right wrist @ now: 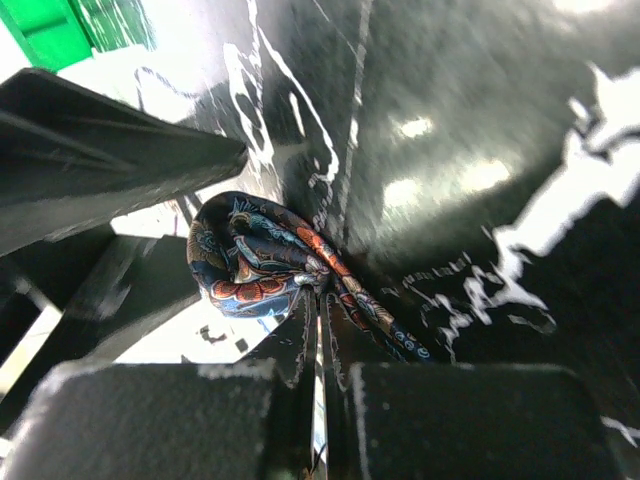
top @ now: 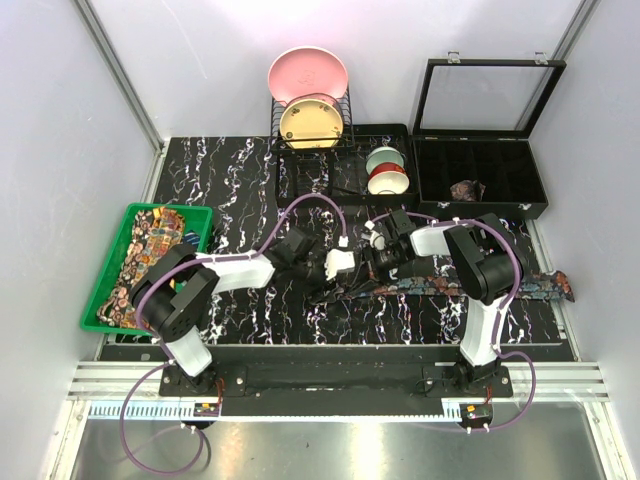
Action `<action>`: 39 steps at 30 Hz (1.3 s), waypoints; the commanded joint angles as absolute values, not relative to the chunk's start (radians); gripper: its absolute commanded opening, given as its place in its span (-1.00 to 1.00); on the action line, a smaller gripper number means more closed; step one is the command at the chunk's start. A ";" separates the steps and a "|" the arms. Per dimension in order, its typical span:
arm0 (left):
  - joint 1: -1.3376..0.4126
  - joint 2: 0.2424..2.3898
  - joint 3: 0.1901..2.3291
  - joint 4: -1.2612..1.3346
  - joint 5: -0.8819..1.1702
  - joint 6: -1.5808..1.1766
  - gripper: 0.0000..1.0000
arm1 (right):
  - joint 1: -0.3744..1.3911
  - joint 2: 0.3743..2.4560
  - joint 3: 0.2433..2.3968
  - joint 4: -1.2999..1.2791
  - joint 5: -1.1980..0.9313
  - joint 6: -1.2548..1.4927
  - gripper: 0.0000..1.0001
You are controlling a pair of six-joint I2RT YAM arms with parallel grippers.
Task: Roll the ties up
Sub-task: Roll the tie at the center of the board.
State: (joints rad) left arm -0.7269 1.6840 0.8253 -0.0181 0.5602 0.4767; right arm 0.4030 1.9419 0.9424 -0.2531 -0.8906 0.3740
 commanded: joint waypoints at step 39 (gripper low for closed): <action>-0.735 1.588 0.737 0.058 0.652 0.414 0.35 | 0.379 1.996 0.946 -0.345 -0.882 0.242 -1.00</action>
